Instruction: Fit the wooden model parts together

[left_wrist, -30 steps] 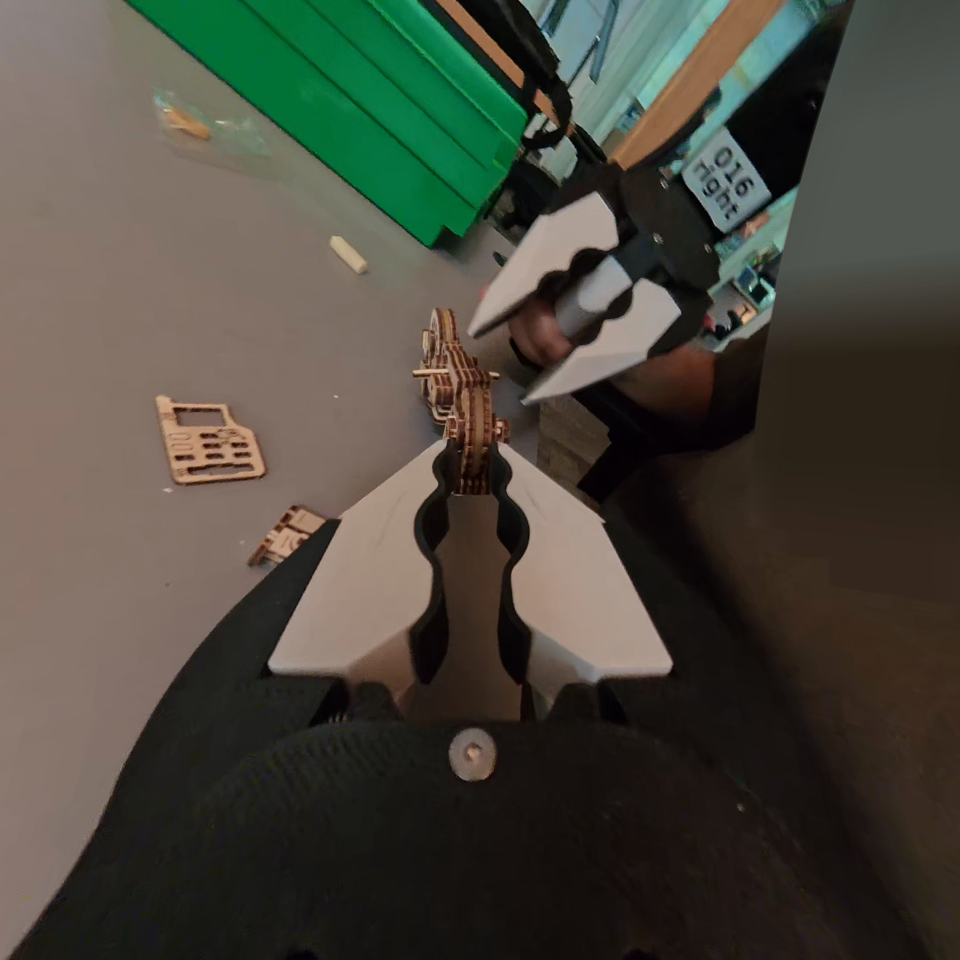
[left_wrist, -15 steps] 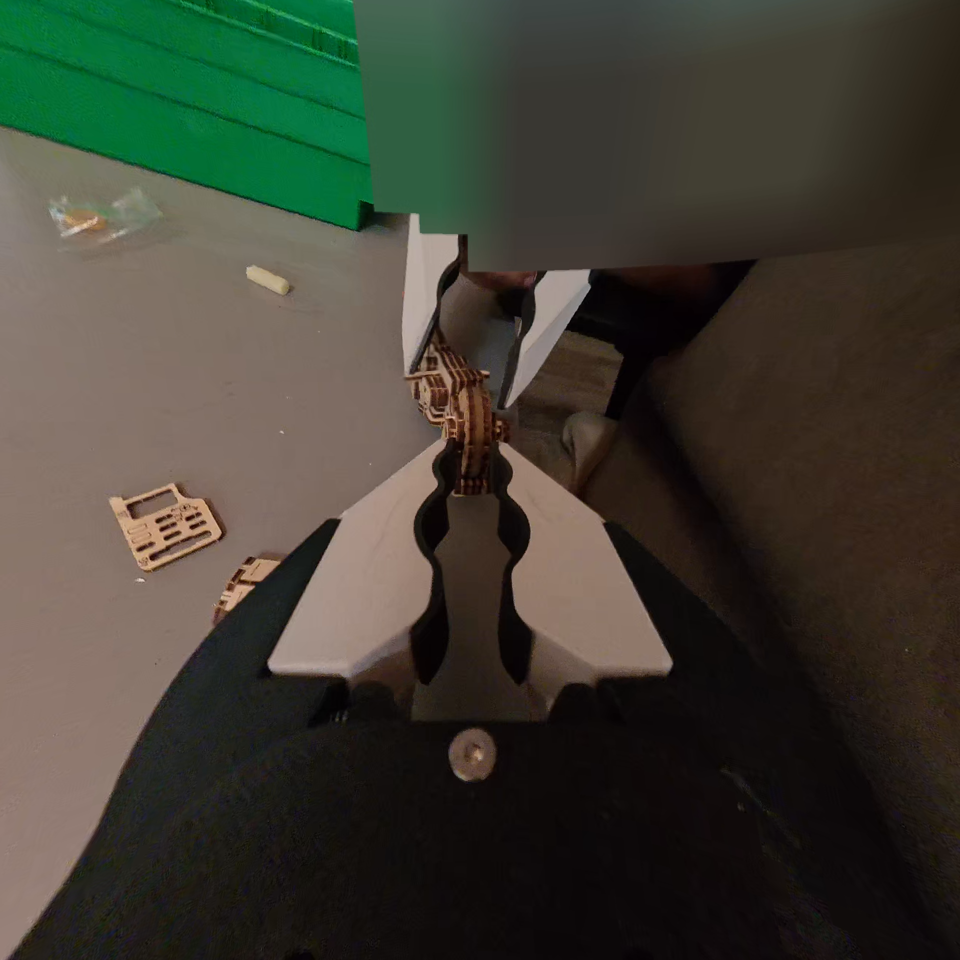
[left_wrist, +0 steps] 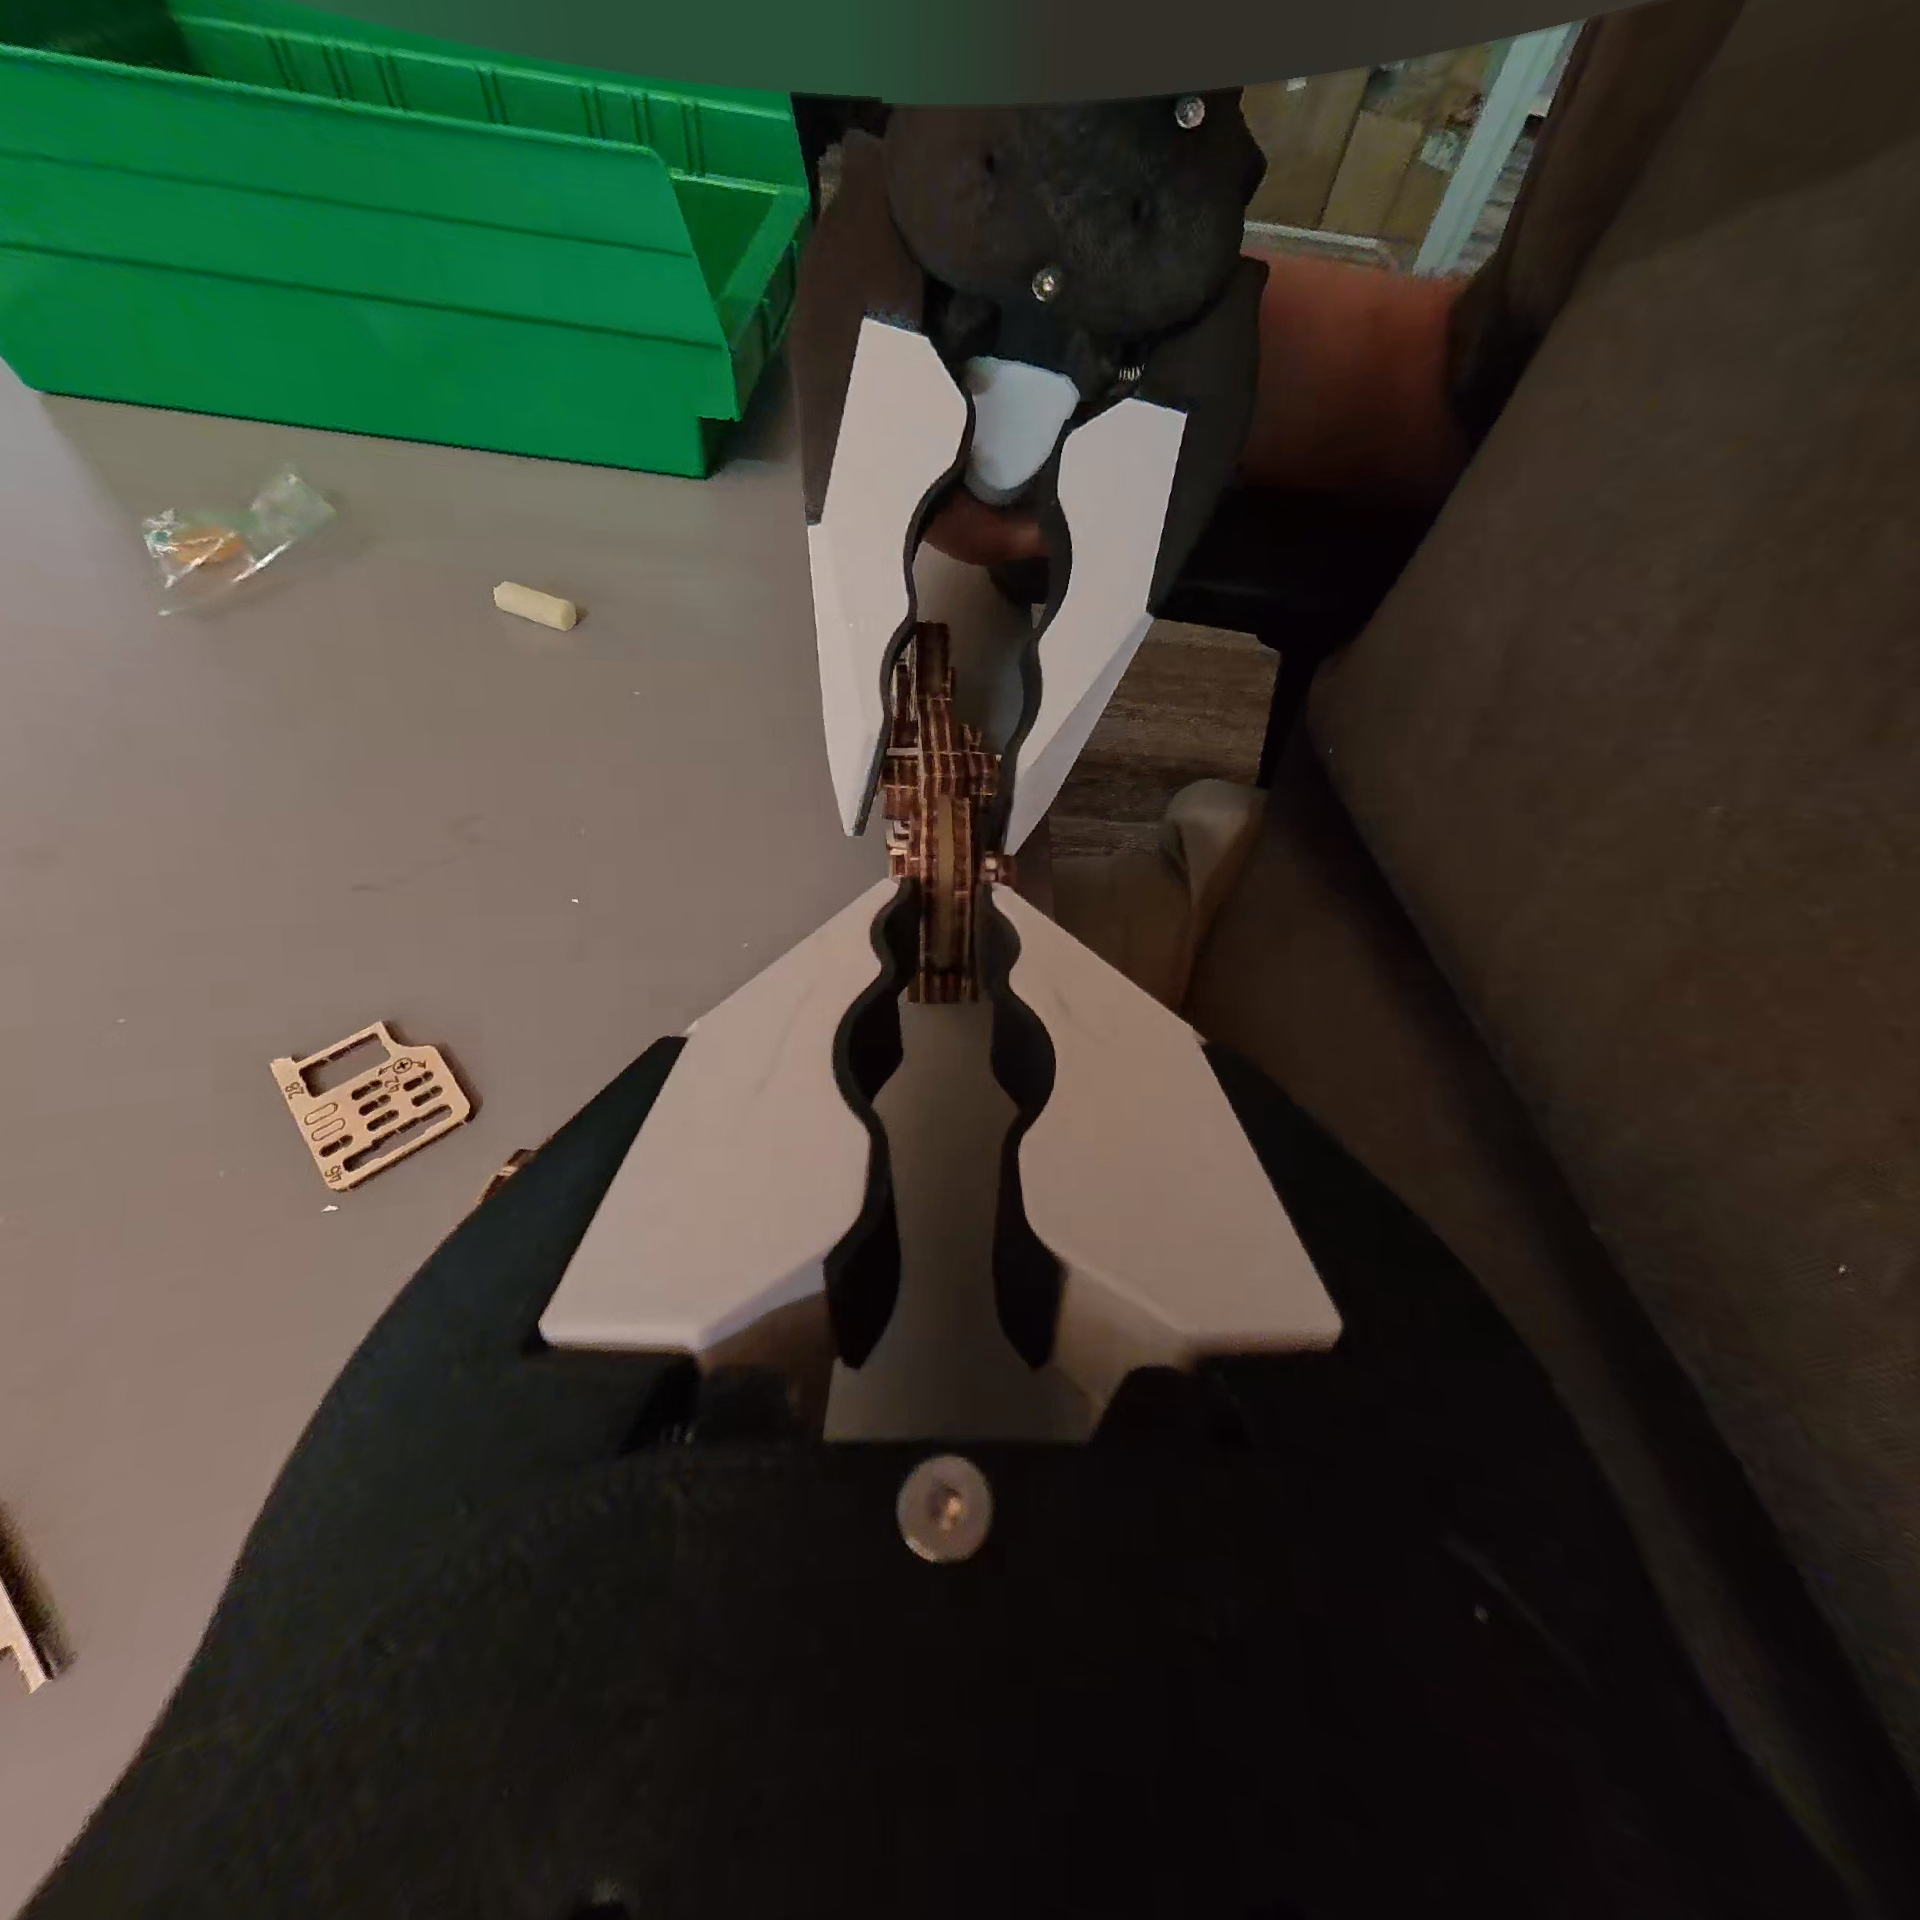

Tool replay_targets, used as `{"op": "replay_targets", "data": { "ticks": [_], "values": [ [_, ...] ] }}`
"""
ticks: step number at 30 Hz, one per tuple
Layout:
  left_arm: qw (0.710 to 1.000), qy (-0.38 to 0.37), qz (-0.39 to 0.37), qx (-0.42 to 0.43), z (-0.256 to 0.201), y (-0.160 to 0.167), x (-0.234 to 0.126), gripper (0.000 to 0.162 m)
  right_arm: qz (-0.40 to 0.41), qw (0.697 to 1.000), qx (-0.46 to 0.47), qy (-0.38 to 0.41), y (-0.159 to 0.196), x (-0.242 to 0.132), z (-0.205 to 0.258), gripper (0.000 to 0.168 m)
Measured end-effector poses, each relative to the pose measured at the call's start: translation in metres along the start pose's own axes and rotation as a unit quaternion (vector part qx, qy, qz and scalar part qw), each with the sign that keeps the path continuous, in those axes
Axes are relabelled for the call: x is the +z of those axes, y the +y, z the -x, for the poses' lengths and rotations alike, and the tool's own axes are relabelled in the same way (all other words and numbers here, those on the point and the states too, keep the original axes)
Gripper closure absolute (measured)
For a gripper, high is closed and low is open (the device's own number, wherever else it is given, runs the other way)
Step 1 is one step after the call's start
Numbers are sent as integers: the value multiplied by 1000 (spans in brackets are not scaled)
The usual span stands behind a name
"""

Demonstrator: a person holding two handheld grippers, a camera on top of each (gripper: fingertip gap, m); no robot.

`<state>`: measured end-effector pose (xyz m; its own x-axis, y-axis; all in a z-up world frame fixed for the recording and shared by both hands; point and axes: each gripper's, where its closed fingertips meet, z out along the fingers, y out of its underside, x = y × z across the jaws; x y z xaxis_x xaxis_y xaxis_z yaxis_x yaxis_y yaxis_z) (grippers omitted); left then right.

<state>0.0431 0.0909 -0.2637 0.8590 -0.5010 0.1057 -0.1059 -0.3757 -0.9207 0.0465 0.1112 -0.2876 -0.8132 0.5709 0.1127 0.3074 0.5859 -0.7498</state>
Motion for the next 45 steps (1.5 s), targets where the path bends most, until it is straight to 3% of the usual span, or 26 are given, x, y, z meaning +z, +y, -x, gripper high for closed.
{"op": "replay_targets", "data": {
  "ticks": [10, 18, 35, 45],
  "values": [
    [999, -27, 38, 20, 2, 9, 8, 121, 3, 1000, -2, 1, 0, 0, 1, 140],
    [994, -60, 71, 61, 3, 17, 16, 137, 4, 1000, 1, 1, -2, 2, 1, 140],
    [995, -50, 70, 59, 1, 17, 16, 139, -14, 1000, 3, 7, -10, 2, 0, 137],
    [994, -41, 71, 67, -3, 17, 17, 139, -55, 998, 10, -22, -22, 5, 8, 144]
  ]
}}
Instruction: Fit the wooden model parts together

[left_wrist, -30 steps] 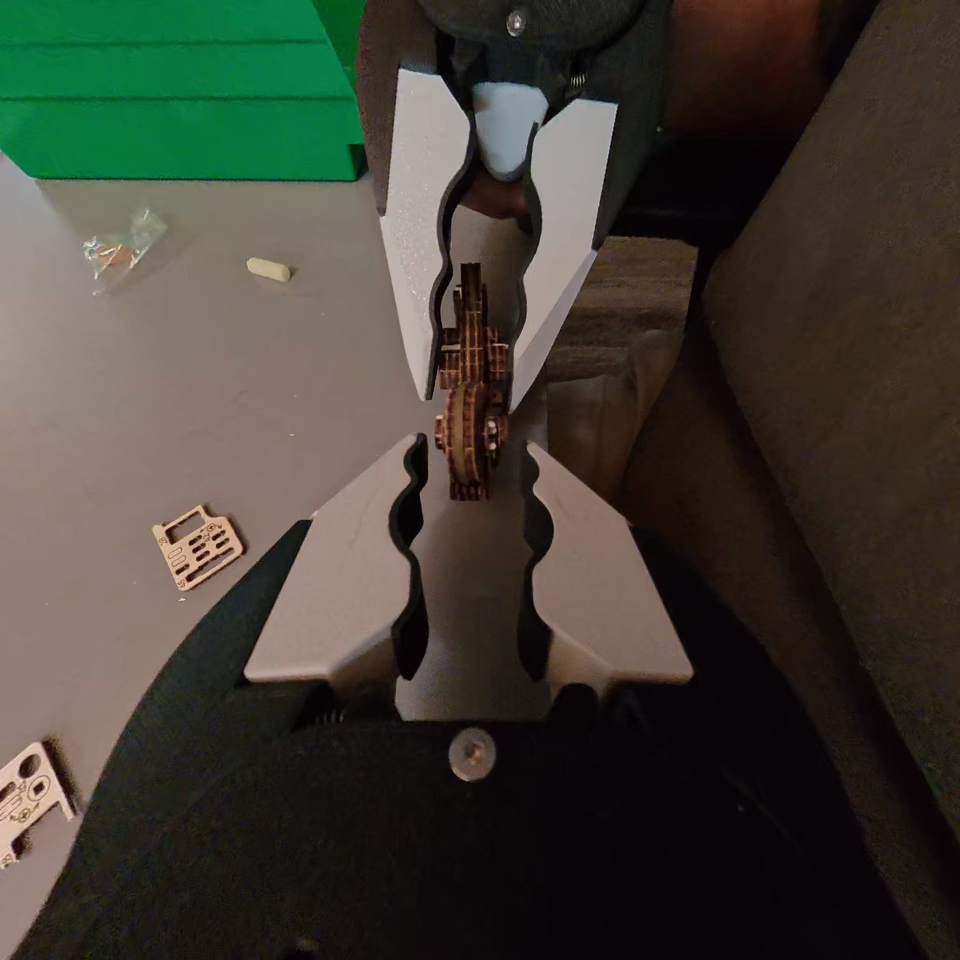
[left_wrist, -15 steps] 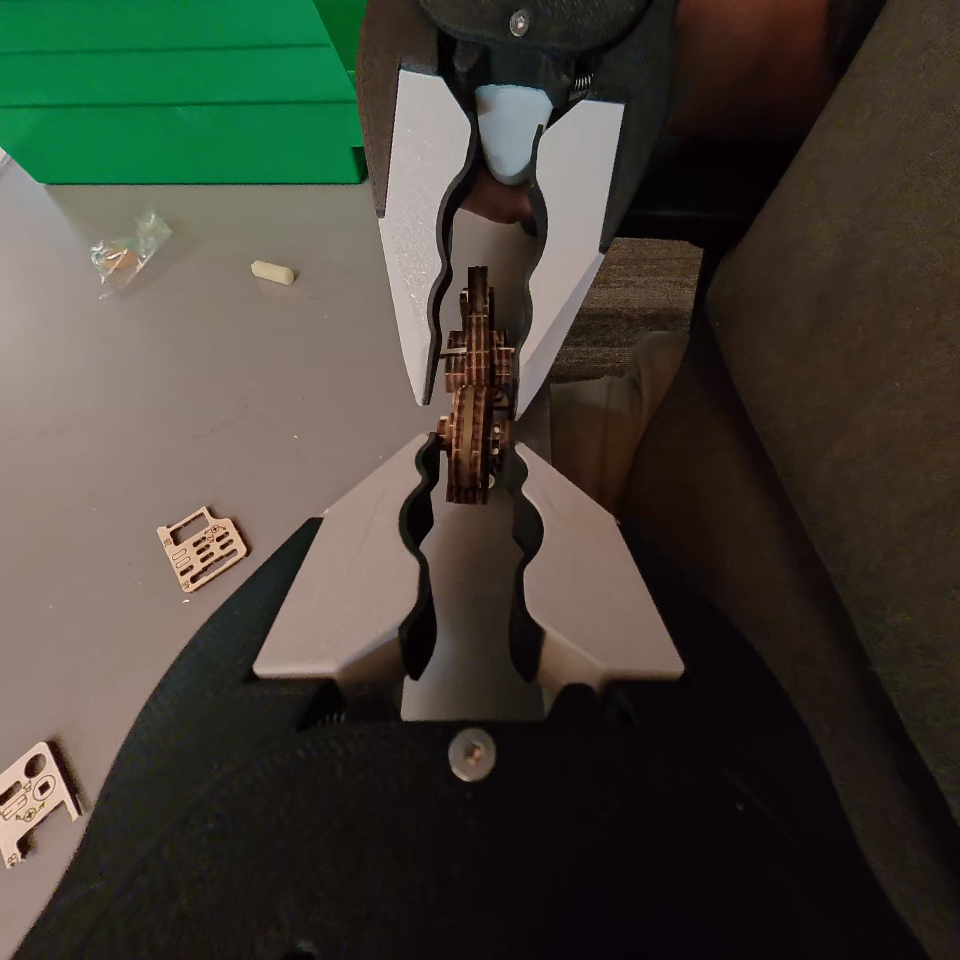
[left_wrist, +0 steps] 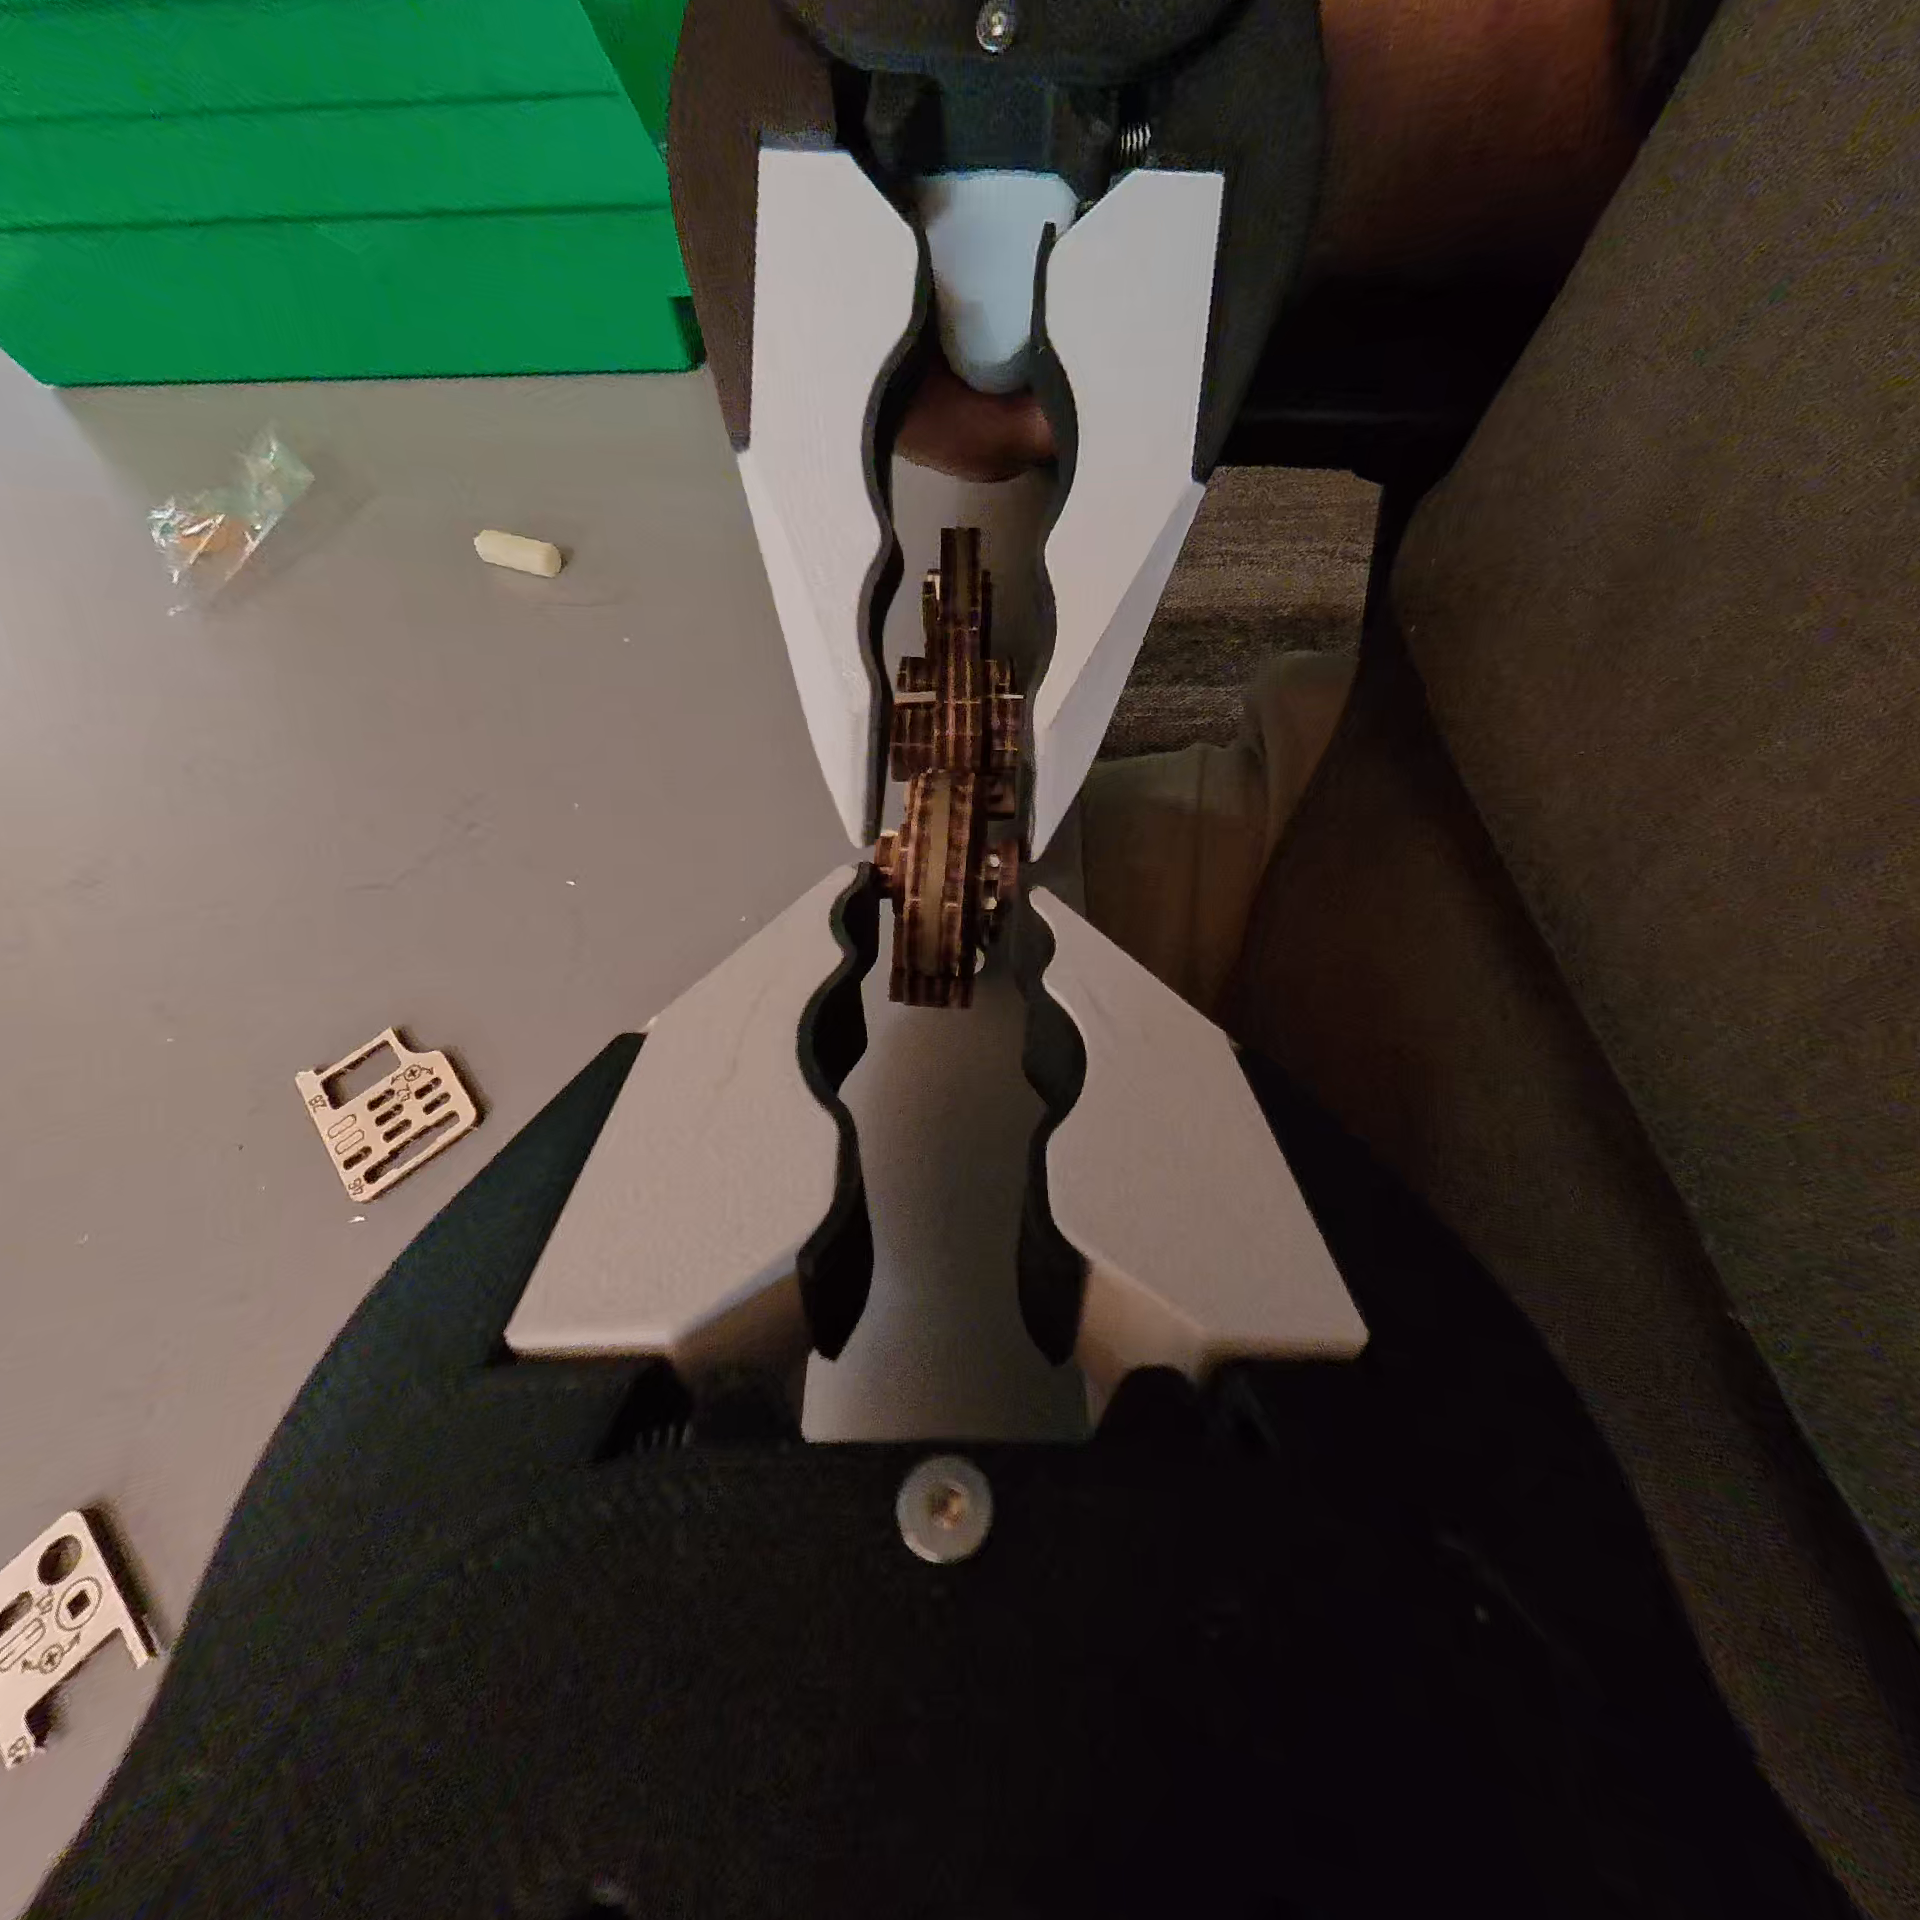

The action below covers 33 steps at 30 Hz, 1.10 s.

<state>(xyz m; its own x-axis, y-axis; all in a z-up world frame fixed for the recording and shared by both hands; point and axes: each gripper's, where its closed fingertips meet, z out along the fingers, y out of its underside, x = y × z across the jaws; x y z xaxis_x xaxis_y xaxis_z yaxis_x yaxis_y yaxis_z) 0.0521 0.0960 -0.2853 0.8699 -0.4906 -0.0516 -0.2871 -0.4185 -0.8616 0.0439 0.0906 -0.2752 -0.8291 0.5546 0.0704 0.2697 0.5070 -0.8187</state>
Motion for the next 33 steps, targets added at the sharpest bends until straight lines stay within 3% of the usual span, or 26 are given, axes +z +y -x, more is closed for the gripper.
{"op": "replay_targets", "data": {
  "ticks": [16, 19, 33],
  "values": [
    [1000, 17, -3, -1, -3, 1, -4, 137, -4, 1000, -4, -7, -1, -2, 4, 148],
    [999, 34, -32, -21, -2, -4, -12, 135, -6, 1000, -4, -2, 0, -2, 3, 151],
    [997, 52, -41, -44, -4, -6, -14, 140, -6, 1000, 0, -7, 1, -1, 3, 146]
  ]
}}
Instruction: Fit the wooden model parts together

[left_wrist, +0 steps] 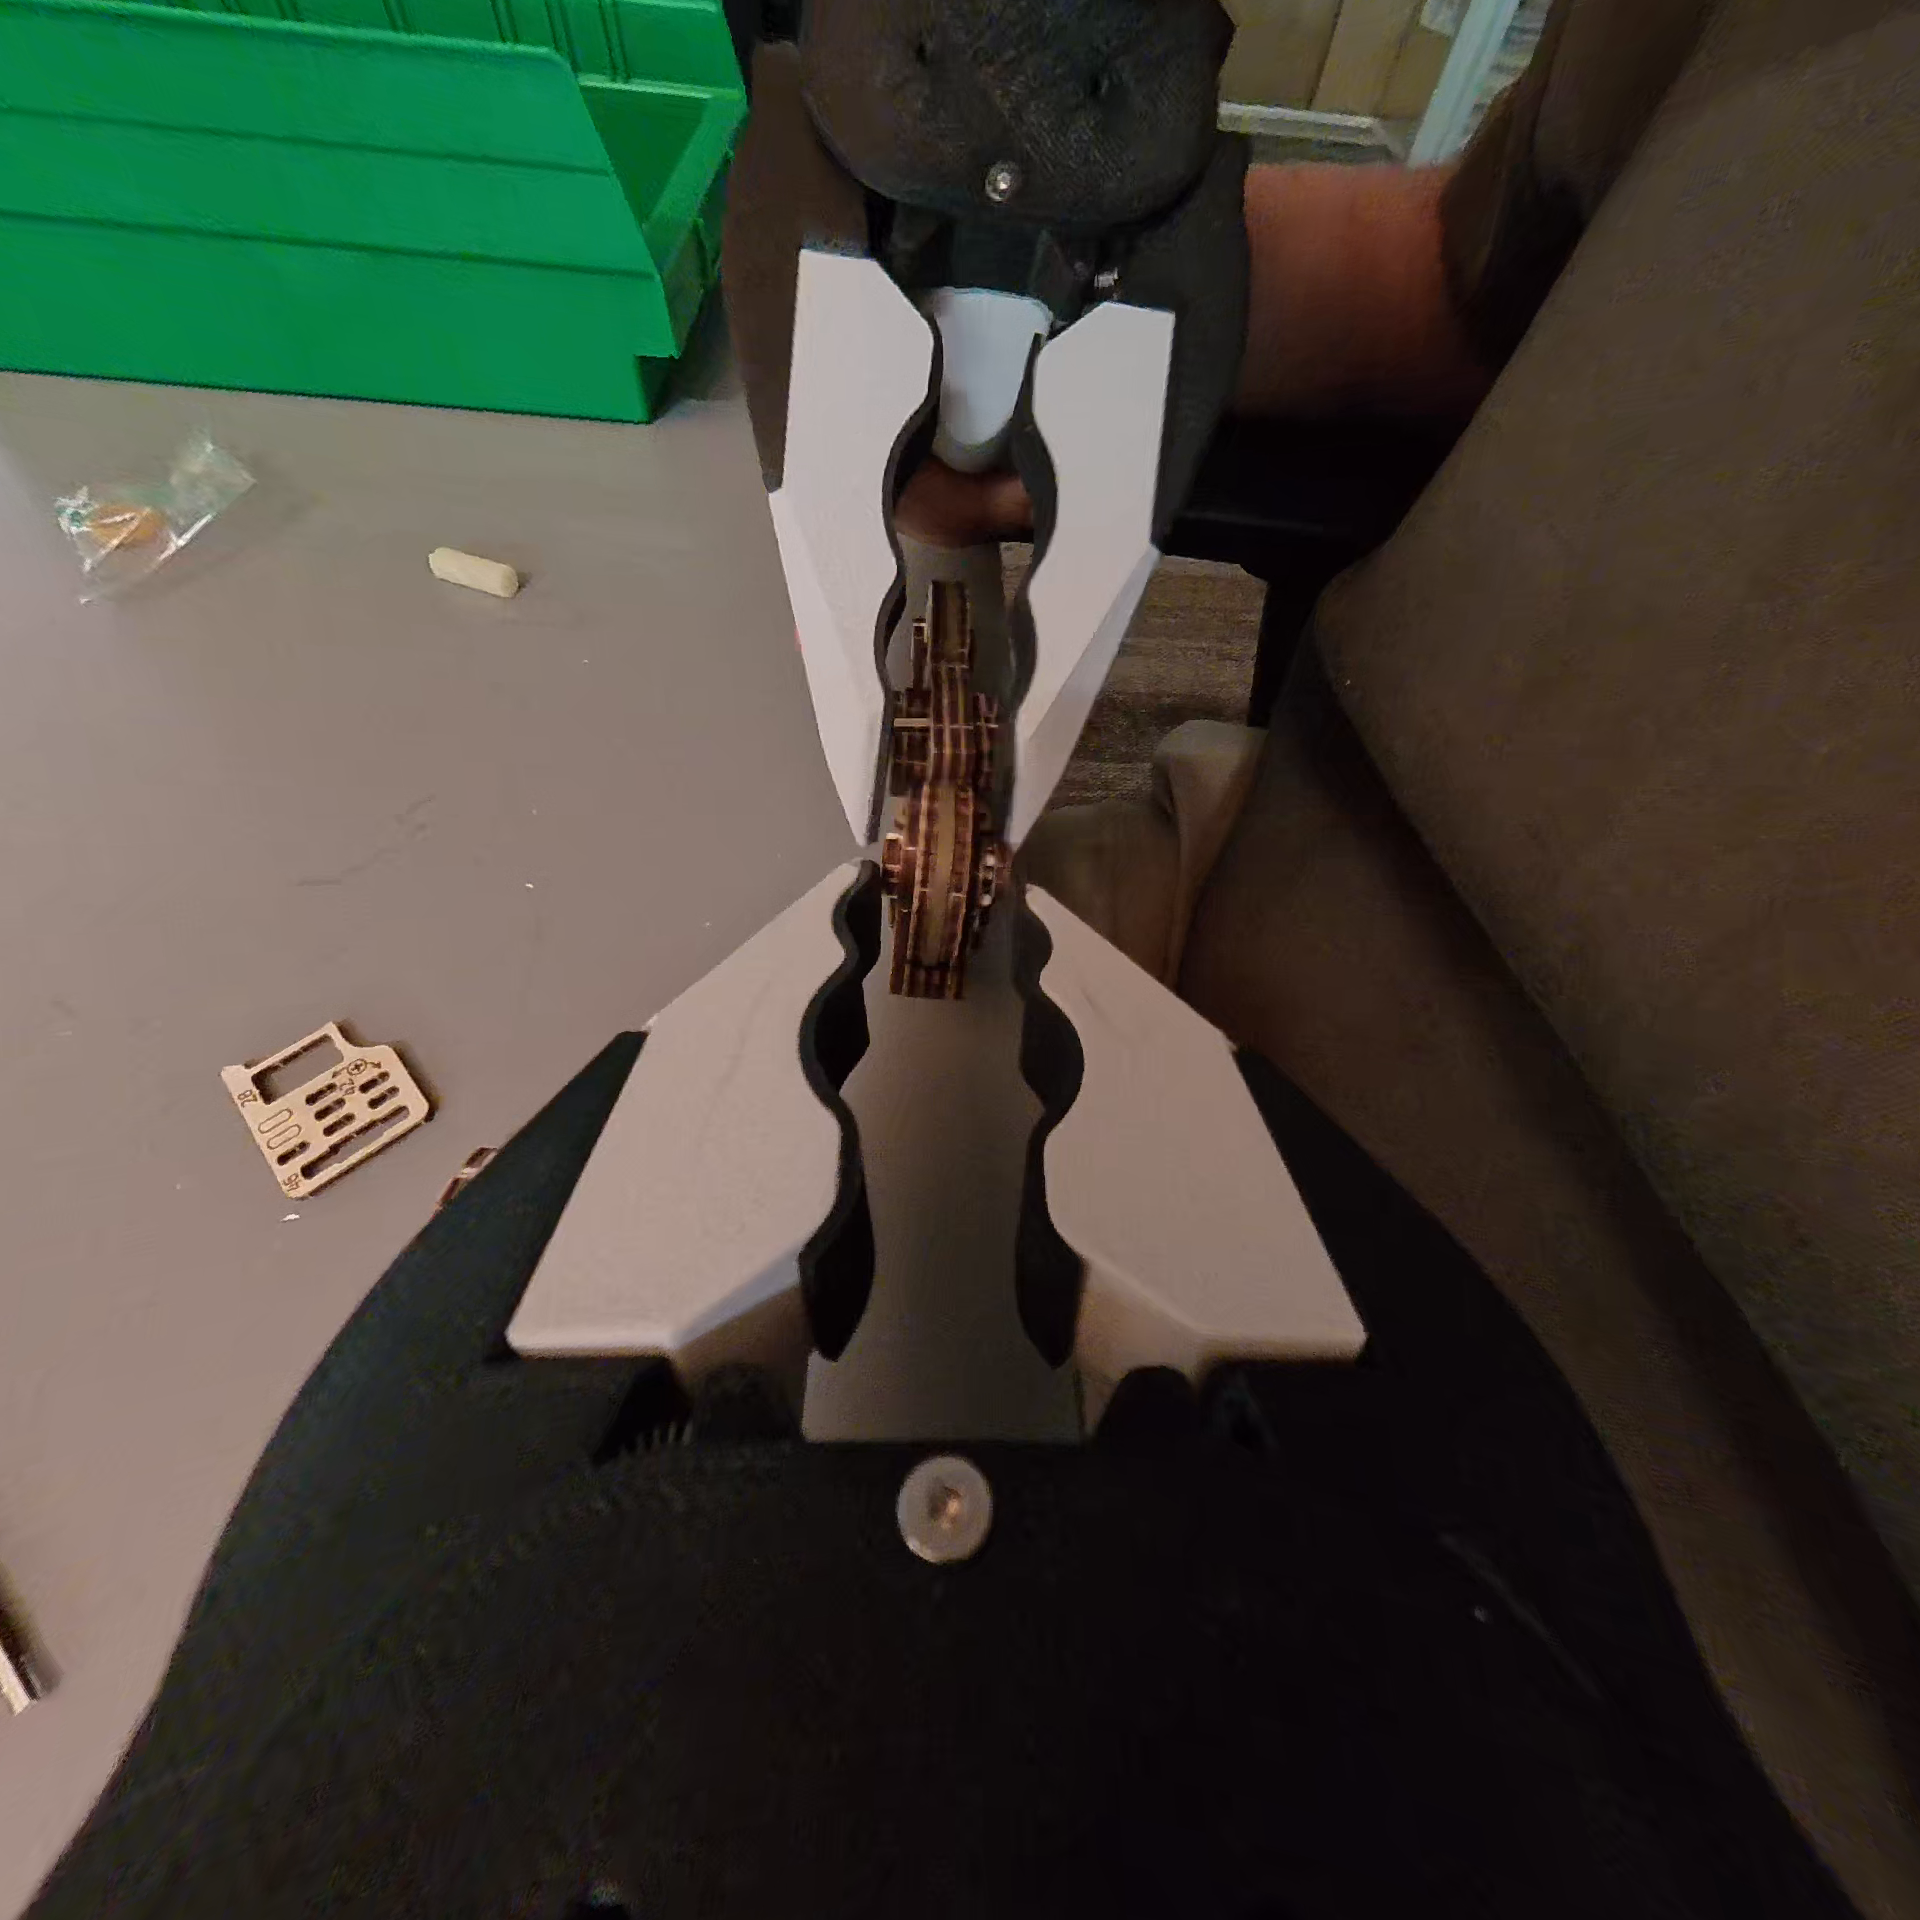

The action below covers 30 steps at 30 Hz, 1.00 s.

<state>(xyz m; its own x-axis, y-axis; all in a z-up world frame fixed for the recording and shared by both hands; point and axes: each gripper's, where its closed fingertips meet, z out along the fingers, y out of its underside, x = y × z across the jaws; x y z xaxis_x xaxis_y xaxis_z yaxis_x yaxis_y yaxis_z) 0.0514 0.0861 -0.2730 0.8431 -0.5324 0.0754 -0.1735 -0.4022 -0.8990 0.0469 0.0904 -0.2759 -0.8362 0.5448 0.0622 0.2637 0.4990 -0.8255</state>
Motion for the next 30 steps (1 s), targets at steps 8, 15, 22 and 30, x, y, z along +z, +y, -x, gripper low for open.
{"op": "replay_targets", "data": {
  "ticks": [8, 15, 22, 30],
  "values": [
    [1000, 7, 1, -2, -2, 0, 0, 140, -7, 1000, -8, -1, -2, 0, 1, 148],
    [1000, 8, 0, 4, -4, 0, 1, 139, -9, 1000, -20, -9, -3, 2, 5, 150],
    [1000, 24, -9, -8, -8, -2, -2, 140, -5, 1000, -18, -18, -3, 1, 8, 151],
    [998, 35, -34, -43, -3, -7, -7, 144, -8, 1000, -15, -21, -3, 0, 7, 152]
  ]
}}
